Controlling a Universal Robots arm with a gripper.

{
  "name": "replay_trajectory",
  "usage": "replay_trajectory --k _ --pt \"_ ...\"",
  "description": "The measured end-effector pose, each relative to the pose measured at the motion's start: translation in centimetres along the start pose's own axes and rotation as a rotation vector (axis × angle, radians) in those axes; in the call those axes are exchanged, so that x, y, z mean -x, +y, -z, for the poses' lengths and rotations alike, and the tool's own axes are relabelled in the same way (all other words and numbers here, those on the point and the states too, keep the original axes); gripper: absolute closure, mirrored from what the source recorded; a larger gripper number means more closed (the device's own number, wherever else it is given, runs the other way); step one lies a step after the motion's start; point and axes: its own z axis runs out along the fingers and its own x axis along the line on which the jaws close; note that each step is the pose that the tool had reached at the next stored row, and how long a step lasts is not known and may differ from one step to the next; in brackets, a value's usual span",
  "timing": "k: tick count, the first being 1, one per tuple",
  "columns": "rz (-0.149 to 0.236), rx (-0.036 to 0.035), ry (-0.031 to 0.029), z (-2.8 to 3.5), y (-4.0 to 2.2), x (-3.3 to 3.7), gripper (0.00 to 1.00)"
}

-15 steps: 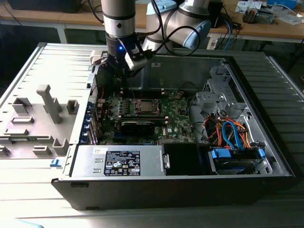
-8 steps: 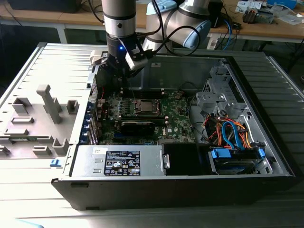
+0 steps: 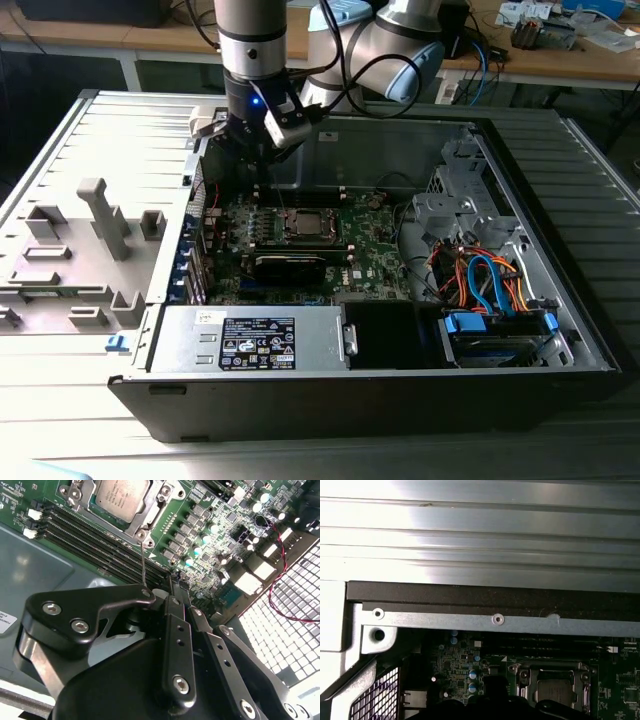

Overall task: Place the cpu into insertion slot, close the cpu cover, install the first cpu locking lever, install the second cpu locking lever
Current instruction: 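Install the first cpu locking lever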

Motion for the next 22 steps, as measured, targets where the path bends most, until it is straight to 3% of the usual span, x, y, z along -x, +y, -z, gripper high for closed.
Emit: replay_trajectory --k 11,22 --pt "0.008 -0.0005 0.0003 -0.03 -0.01 0.14 0.89" --pt "0.008 -0.0008 0.0003 -0.10 -0.04 0.92 0.89"
